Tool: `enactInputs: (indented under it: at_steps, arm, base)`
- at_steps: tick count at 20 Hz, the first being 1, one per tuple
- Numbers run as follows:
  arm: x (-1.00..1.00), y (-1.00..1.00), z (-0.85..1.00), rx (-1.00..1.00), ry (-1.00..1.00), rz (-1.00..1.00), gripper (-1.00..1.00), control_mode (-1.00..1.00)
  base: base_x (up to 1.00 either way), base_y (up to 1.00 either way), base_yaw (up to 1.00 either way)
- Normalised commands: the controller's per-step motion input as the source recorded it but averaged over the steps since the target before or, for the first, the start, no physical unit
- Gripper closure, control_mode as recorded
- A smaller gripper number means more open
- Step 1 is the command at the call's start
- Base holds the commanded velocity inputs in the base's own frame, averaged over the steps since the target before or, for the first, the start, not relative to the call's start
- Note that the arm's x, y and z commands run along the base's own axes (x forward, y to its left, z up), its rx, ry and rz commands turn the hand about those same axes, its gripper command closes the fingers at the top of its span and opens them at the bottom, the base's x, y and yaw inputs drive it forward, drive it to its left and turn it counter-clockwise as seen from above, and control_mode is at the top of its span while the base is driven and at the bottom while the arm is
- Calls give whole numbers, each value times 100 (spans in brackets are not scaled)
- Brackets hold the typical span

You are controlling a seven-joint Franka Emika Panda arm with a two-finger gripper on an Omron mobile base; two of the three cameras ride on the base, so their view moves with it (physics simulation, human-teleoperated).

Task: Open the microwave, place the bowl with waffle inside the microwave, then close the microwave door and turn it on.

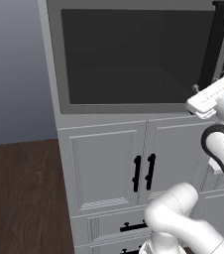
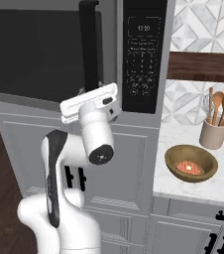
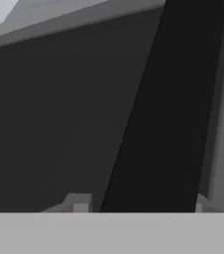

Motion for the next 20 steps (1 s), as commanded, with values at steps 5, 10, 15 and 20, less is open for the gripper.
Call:
enactInputs:
  at_steps: [5,10,15,20]
  arm:
    - [-100,13,51,-56,0,2,100,-100]
    - [-100,40,24,-67,0,0,100,-100]
    - [-100,95,0,-83,1,0,100,-100]
    - [-100,100,-1,-86,0,0,100,-100]
  base:
    - [0,0,0]
    - [0,0,0]
    - [0,0,0]
    - [0,0,0]
